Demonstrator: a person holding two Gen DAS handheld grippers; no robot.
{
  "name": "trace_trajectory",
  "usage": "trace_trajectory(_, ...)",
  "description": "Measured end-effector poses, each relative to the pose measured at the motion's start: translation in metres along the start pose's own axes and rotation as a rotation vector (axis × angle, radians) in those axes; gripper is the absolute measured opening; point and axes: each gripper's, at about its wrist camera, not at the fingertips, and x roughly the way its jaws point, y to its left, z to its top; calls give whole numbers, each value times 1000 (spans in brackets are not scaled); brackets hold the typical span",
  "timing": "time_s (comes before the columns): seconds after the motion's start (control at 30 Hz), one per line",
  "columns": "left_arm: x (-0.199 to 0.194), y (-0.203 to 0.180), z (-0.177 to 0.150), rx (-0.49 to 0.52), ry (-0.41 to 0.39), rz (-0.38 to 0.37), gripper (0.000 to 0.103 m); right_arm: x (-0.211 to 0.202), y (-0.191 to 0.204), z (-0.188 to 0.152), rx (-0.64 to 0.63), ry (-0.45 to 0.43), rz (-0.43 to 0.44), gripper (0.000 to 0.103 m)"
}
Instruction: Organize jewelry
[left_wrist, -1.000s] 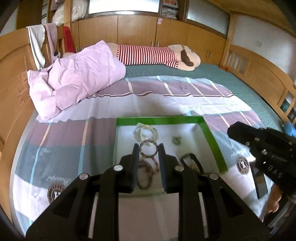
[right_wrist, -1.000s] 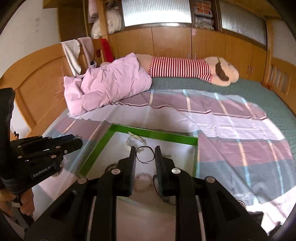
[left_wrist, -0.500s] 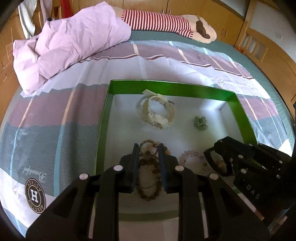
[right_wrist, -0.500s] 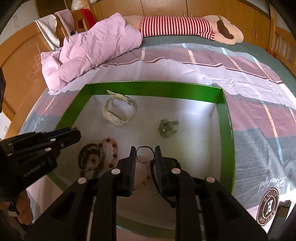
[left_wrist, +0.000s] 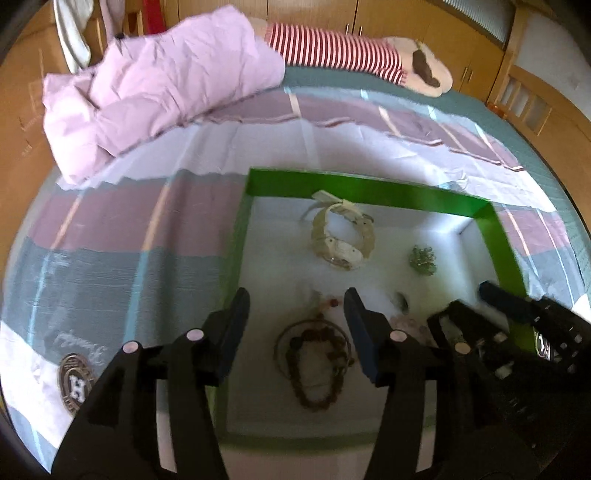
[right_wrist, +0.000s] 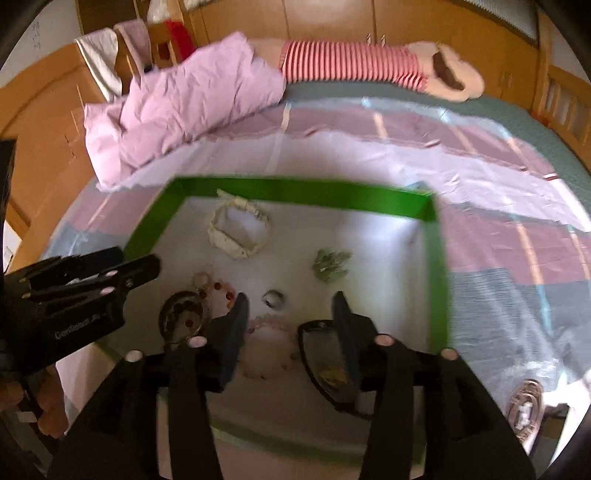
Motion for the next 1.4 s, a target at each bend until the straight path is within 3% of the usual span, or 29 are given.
trace_trajectory(0.13,-54,-3,-15,8,-111,18,78,-55,-8,-9,25,-108,-42,91)
trace_trajectory(0.2,-79,-6,-24,24,-162,25,87,-79,-9,-17,30,-161,-75,99)
trace_trajectory(0.33,-123,-20,-43,60,-255,54,99,-104,-7,-33,34,-170,-131,100)
trace_trajectory(0.67,-156,-41,-53,108,-267,44,99,-125,3,-47,45,-158,-157,100)
trace_trajectory(1.4,-171,-43,-57,97,-270,30,99,-144,8,-51,34,-185,-194,100)
